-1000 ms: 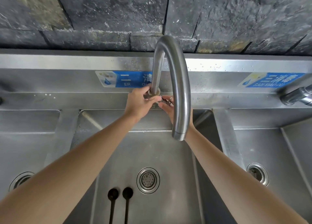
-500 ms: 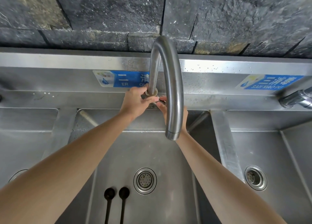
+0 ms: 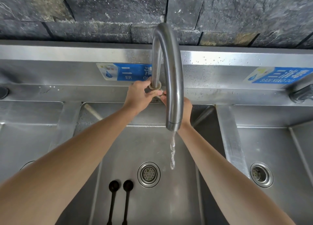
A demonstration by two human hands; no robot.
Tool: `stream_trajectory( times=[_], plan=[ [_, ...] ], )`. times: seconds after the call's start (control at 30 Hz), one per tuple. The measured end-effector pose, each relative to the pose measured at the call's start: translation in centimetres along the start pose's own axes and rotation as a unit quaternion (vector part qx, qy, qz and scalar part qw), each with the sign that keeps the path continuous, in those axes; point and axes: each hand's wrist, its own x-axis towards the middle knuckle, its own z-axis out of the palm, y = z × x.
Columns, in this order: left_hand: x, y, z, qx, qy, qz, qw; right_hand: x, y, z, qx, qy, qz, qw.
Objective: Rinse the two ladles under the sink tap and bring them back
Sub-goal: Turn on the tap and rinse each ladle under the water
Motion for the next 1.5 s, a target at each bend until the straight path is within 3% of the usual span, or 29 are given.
stream_trajectory(
  times=[0.4,0.5,0.7,0.9,1.1,1.3,1.5],
  plan=[
    [0.3,-0.7,0.2,0.071,0.013,-0.002,0.997,0.0,-0.6,0.3,-0.067,0.016,-0.071,0.995],
    [0.1,-0.4,0.4,0.091,0.015,-0.001,0.996,0.2,-0.4,0.2,-0.093,0.012,-0.057,0.994],
    [-1.5,0.2,-0.8,0.074,-0.093,-0.066,0.991,-1.6,-1.3,-1.0,-0.064,-0.084,0.053,0.993],
    [-8.9,-1.7,-0.4,0.023,-0.050,-0.122,0.991,-9.0,1.3,-1.6,-0.118,-0.052,0.072,0.989],
    [-18.0,-8.2,-0.1,0.048,-0.087,-0.192,0.976,-16.4,6.4,0.6,-0.164,-0.104,0.140,0.971],
    [-27.1,-17.2,0.4,0.037,-0.122,-0.352,0.927,-22.9,12.3,5.0,-0.249,-0.152,0.218,0.931],
    [-33.6,-23.4,1.7,0.131,-0.151,-0.405,0.892,-28.6,17.7,8.8,-0.268,-0.209,0.295,0.893]
  ],
)
